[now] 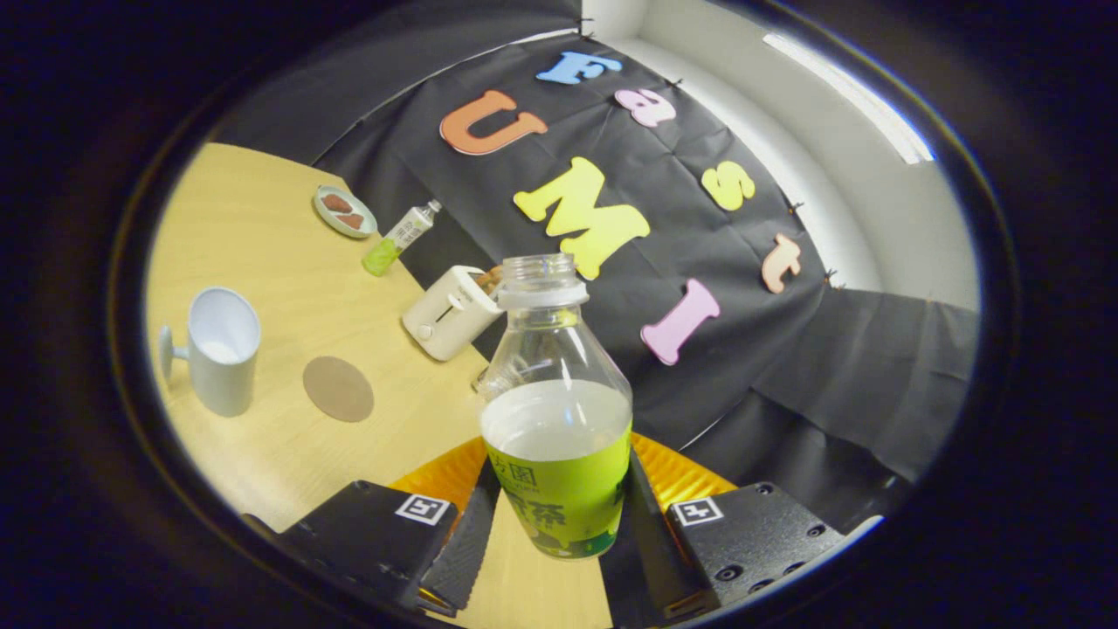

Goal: Take the bottle from table, then pour the juice into the cup, finally place the bottle on the coaster

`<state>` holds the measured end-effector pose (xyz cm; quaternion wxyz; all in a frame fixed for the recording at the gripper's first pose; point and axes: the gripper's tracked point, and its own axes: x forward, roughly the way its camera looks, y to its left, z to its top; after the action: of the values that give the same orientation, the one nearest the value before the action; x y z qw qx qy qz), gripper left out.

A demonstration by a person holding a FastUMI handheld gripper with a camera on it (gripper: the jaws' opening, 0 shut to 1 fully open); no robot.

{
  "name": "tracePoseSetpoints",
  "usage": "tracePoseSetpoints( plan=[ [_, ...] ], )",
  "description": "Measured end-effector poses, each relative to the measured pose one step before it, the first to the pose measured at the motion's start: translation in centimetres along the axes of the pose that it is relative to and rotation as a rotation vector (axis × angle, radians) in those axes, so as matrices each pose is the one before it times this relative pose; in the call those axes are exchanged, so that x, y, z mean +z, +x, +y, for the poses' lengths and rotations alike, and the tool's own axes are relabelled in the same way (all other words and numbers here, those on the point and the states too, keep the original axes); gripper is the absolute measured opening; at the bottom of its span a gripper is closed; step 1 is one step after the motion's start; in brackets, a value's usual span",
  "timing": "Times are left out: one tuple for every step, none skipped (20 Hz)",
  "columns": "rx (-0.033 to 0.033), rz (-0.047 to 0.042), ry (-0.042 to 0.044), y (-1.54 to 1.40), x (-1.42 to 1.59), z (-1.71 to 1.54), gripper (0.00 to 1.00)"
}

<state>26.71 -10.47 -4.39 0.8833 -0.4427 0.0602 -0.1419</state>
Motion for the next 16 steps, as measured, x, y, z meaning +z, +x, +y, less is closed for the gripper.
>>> tracePoseSetpoints(
  plan=[
    [-0.01968,-0.00735,-0.03621,-0.223,0.533,0.16,0.78],
    [-0.01403,-0.01583,-0.03255,-0.302,0.599,0.326,0.78],
    [-0.00596,-0.01972,-0.03025,-0.298,0.696,0.375,0.78],
    [-0.00394,-0.01673,-0.0287,-0.247,0.652,0.37,0.78],
    [-0.0047,-0.0069,-0.02578,-0.086,0.528,0.368,0.78],
    [0.00041,-0.00477,-0.01905,-0.041,0.498,0.428,0.78],
    [0.00108,0.00838,-0.01794,-0.079,0.121,0.403,0.78],
    [0.00171,0.01115,-0.0136,0.033,0.111,0.389,0.78],
    [0.00245,0.0063,-0.01066,-0.016,0.131,0.399,0.78],
    [0.00548,0.00719,-0.01351,-0.121,0.136,0.401,0.77],
    [0.00618,0.0062,-0.02141,0.026,0.296,0.335,0.77],
    [0.00443,0.00886,-0.03028,0.019,0.074,0.274,0.77],
    [-0.00138,0.0017,-0.03084,-0.036,0.248,0.251,0.77],
    [-0.02046,-0.0017,-0.03391,-0.043,0.197,-0.13,0.77],
    [-0.03246,-0.00884,-0.03659,-0.273,0.36,-0.445,0.77],
    [-0.03322,-0.02155,-0.03195,-0.288,0.718,-0.41,0.77]
  ],
)
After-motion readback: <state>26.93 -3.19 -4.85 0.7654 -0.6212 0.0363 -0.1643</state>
